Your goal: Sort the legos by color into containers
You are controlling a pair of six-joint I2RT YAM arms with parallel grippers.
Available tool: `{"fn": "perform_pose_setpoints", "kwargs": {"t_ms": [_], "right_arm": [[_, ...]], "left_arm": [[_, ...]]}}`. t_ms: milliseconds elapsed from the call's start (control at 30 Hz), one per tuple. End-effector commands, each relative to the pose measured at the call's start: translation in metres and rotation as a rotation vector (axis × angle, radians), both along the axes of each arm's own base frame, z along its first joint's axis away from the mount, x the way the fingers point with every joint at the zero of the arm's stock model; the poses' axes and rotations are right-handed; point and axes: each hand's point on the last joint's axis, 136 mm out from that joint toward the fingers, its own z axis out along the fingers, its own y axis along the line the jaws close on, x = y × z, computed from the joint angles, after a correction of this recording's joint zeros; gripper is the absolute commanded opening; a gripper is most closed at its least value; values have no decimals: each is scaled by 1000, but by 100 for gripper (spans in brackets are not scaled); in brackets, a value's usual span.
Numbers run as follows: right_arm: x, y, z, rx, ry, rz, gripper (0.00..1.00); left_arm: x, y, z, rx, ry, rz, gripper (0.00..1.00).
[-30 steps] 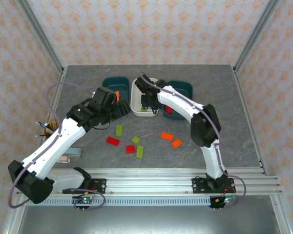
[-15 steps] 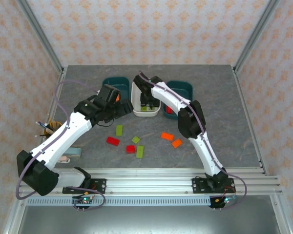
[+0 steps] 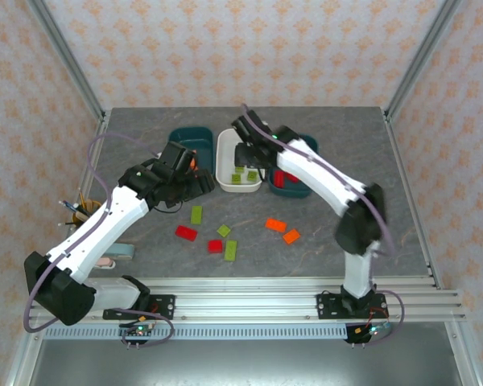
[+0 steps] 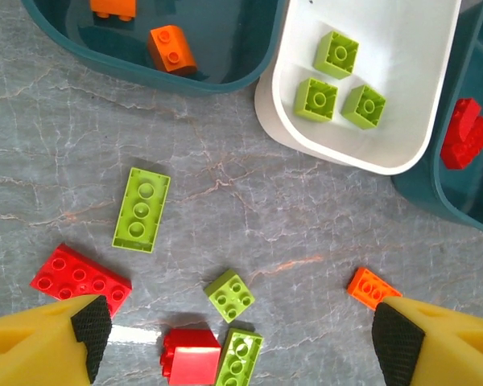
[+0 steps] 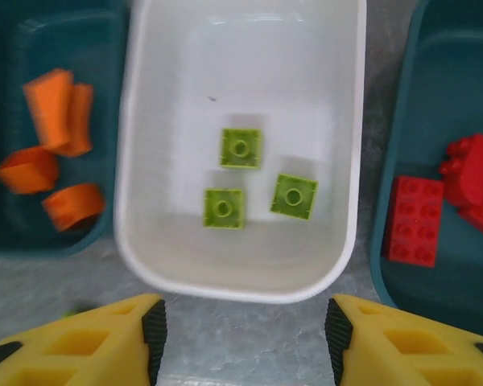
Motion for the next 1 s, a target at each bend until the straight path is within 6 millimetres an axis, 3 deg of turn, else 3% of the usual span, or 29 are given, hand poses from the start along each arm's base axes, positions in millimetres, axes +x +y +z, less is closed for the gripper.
{"fn": "perform_pose_setpoints", "kwargs": {"t_ms": [0, 233, 367, 433, 567, 733, 967], "right_arm": [[-21, -19, 13, 62, -113, 14, 58], [-111, -89, -27, 48, 4, -14, 59], [-143, -127, -43, 3, 74, -118, 60], [-154, -138, -52, -16, 129, -162, 60], [-163, -138, -62, 14, 185, -217, 61], [-161, -130, -58, 54, 187, -208, 61], [-160, -129, -58, 37, 210, -219, 61]], "left_arm": [[-11, 2, -9, 19, 36, -53, 86], [-17, -23, -33, 30, 80, -112, 84], [-19, -43, -41, 18, 74, -124, 83], [-22, -59, -45, -4, 61, -146, 82], [-30, -73, -56, -19, 70, -160, 81], [-40, -53, -62, 33, 85, -110, 77], [-51, -41, -69, 72, 124, -97, 75]]}}
